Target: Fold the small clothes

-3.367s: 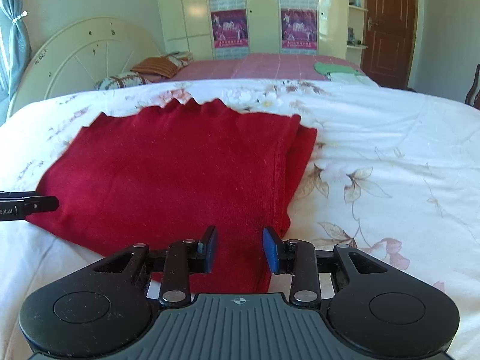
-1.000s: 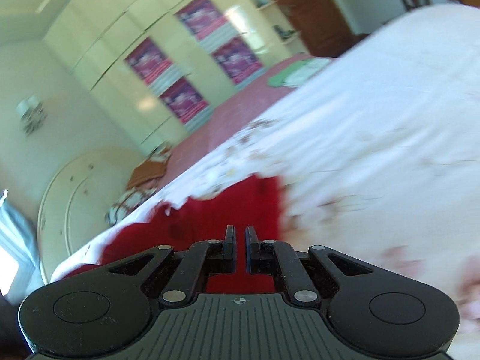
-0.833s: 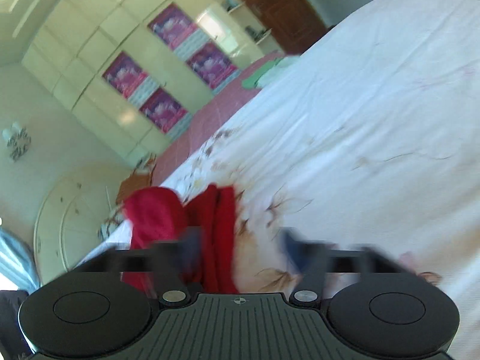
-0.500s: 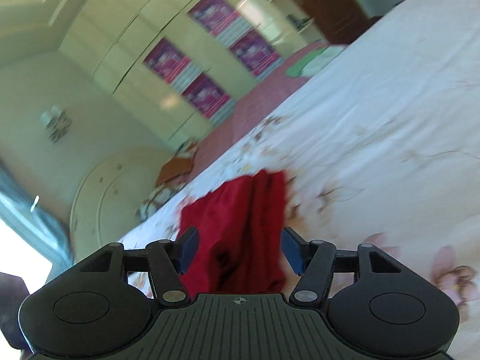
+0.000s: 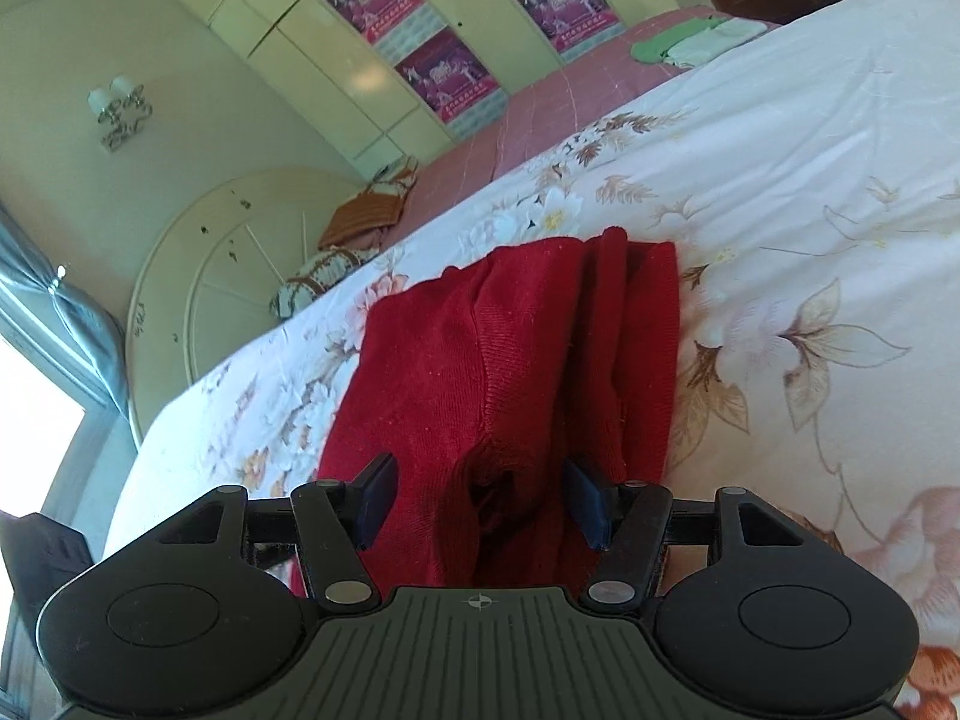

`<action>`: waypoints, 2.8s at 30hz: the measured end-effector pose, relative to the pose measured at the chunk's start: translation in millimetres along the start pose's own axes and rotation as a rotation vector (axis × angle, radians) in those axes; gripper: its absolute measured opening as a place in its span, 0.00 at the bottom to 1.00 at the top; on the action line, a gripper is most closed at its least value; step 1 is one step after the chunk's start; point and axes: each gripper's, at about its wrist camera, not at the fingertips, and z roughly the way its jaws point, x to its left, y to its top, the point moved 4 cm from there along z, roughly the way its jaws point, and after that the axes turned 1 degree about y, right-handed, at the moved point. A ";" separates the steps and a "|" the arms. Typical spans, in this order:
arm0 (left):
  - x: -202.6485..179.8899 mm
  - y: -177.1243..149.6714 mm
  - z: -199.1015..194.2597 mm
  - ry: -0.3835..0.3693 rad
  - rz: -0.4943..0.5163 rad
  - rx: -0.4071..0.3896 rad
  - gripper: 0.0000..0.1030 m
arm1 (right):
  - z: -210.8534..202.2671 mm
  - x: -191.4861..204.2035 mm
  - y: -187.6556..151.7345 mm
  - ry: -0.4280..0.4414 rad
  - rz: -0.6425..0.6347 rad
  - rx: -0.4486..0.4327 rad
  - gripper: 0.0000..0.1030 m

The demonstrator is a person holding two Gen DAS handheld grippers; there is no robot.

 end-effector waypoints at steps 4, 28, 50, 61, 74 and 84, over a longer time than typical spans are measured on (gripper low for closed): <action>14.5 19.9 9.1 0.004 -0.036 -0.005 0.64 | 6.4 -3.0 5.7 0.004 -0.008 -0.003 0.59; -37.9 23.5 63.9 0.049 0.283 0.052 0.63 | -0.6 9.7 -19.8 -0.193 -0.318 -0.033 0.18; -38.1 43.4 106.2 0.052 0.412 0.152 0.63 | 0.5 -41.2 52.9 -0.119 -0.168 -0.093 0.07; -44.8 19.8 27.7 -0.001 0.446 0.029 0.57 | -38.9 8.7 32.6 -0.145 -0.326 -0.127 0.09; -41.8 -18.5 -8.0 0.019 0.471 0.007 0.56 | -13.7 8.1 -27.1 -0.274 -0.489 0.030 0.09; -34.2 -53.8 -39.5 0.018 0.465 0.053 0.57 | -63.2 67.7 -64.6 -0.179 -0.638 0.024 0.09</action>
